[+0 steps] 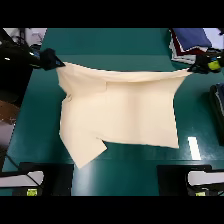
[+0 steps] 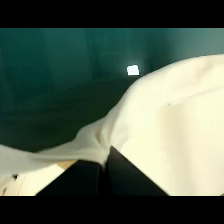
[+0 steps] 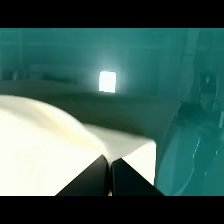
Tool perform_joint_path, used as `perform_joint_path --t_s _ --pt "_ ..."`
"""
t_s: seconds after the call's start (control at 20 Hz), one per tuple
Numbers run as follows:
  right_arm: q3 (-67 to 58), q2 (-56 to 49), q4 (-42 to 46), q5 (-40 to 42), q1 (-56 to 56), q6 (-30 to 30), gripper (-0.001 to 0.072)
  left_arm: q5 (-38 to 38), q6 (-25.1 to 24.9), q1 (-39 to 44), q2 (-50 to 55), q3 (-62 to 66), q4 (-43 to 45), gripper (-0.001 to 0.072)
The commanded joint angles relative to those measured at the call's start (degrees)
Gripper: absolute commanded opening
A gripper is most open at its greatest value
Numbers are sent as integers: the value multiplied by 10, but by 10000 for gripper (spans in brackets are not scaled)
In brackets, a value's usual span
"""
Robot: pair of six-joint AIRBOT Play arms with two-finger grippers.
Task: Fold the shirts.
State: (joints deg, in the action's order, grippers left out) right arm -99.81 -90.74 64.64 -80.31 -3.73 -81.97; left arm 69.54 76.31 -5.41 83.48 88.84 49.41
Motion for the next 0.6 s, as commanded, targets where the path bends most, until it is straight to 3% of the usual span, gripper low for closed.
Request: perform_joint_path --t_s 0.0,0.2,0.35,0.55 --pt "-56 -96 5 64 7 -1 14 -107 -35 0 84 -7 -17 22" --pt "-128 -133 5 73 9 -1 14 -195 -91 0 92 -6 -49 22" --pt "-129 -124 21 38 9 0 13 -117 -125 0 92 -6 -34 21" --pt "-97 -115 94 -49 26 -1 13 -4 -116 1 92 -28 63 21"
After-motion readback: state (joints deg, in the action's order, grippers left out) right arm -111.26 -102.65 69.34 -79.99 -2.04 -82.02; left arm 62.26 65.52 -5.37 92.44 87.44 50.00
